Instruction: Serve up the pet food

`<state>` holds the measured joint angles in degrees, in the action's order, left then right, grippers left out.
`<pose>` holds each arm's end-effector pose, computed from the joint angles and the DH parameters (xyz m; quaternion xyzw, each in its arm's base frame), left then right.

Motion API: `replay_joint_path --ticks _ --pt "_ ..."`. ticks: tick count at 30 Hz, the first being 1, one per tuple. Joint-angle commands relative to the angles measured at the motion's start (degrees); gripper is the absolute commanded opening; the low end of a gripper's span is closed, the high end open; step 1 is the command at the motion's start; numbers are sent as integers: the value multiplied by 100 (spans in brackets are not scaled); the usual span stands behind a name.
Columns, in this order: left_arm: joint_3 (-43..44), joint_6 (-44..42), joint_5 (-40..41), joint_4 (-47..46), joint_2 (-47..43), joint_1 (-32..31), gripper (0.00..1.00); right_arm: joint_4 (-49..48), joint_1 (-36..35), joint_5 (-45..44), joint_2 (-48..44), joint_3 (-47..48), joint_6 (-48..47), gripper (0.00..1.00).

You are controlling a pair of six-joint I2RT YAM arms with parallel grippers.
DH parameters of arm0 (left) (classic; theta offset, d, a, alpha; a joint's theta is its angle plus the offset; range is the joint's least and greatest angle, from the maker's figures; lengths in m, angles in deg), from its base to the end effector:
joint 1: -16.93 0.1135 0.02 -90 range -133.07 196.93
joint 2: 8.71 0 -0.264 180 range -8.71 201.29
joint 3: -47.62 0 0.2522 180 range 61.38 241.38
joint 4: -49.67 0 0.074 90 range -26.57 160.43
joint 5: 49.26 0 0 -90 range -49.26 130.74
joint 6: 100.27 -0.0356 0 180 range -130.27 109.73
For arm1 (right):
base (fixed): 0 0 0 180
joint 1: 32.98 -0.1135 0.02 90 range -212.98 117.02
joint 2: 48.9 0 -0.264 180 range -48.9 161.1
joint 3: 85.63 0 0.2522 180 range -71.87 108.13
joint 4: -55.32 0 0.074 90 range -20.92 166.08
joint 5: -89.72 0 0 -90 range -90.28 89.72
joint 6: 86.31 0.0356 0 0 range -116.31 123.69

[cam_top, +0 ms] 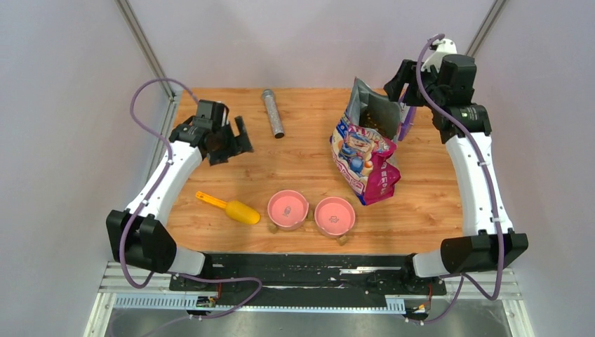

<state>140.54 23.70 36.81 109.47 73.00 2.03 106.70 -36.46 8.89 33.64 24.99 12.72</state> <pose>0.2910 -0.0800 0.3416 -0.1429 0.9240 -0.1754 0.3084 0.3076 0.0244 0.4508 -0.0036 0.8338 0.1261 0.5375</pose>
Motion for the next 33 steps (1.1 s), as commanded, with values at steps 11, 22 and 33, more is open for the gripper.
replay_joint_path --ticks 11,22,33 --pt "-1323 1190 1612 1046 454 461 99 -337 -270 1305 -687 40 457 82" --pt "-2299 1938 1515 419 292 839 90 -338 -273 1263 -728 -10 529 83" --pt "-2831 2170 1456 -376 571 846 57 -309 -275 1181 -786 9 530 83"
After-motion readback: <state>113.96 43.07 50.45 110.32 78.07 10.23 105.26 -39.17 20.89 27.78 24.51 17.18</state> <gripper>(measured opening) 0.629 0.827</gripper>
